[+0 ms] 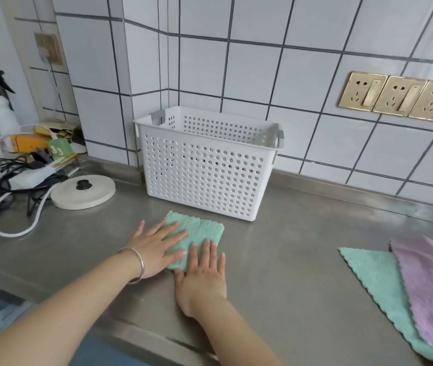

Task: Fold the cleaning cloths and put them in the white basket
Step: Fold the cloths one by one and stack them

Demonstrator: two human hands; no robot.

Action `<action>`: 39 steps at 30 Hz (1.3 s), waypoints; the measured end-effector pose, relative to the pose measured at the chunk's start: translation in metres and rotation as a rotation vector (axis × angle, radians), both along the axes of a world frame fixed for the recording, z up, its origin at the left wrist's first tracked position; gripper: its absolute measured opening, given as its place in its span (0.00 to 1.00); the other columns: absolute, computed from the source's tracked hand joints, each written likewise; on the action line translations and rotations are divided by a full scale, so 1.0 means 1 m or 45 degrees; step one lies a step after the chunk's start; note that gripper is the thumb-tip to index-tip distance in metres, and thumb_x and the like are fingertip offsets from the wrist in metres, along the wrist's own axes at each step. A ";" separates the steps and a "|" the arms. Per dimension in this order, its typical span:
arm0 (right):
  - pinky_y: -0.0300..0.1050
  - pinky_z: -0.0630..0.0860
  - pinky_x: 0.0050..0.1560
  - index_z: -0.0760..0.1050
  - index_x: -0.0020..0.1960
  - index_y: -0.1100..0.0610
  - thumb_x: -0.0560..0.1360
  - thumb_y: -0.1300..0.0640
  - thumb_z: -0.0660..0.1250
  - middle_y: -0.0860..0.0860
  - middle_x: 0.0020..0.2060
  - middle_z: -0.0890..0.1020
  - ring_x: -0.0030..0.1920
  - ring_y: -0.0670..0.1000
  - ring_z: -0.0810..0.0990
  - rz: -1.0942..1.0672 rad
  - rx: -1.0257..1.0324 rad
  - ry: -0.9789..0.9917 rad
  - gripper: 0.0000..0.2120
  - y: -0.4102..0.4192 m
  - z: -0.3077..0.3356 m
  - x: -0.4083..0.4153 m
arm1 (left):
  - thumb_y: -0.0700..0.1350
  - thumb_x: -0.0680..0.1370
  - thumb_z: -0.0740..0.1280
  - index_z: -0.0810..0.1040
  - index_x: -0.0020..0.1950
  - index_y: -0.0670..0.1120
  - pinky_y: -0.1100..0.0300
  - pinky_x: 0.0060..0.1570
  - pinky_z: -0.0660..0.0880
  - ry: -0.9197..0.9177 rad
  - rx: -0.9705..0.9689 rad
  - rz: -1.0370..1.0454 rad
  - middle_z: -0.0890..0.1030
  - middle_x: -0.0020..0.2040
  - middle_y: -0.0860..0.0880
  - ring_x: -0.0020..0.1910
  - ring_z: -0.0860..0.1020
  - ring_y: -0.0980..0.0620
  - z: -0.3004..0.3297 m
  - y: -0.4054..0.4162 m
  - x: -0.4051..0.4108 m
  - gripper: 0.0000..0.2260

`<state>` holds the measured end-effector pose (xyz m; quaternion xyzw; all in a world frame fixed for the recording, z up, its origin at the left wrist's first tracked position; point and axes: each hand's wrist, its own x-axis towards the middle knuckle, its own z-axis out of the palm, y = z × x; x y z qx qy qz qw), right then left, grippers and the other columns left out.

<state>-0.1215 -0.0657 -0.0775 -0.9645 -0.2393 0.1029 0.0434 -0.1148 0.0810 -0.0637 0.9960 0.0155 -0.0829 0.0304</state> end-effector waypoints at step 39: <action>0.44 0.67 0.67 0.74 0.63 0.58 0.69 0.60 0.60 0.53 0.66 0.74 0.68 0.53 0.70 -0.650 0.433 -0.508 0.22 -0.446 -0.002 -0.008 | 0.45 0.78 0.58 0.75 0.58 0.47 0.53 0.49 0.73 -0.328 -0.087 -0.842 0.77 0.58 0.47 0.55 0.77 0.43 -0.001 -0.450 0.041 0.11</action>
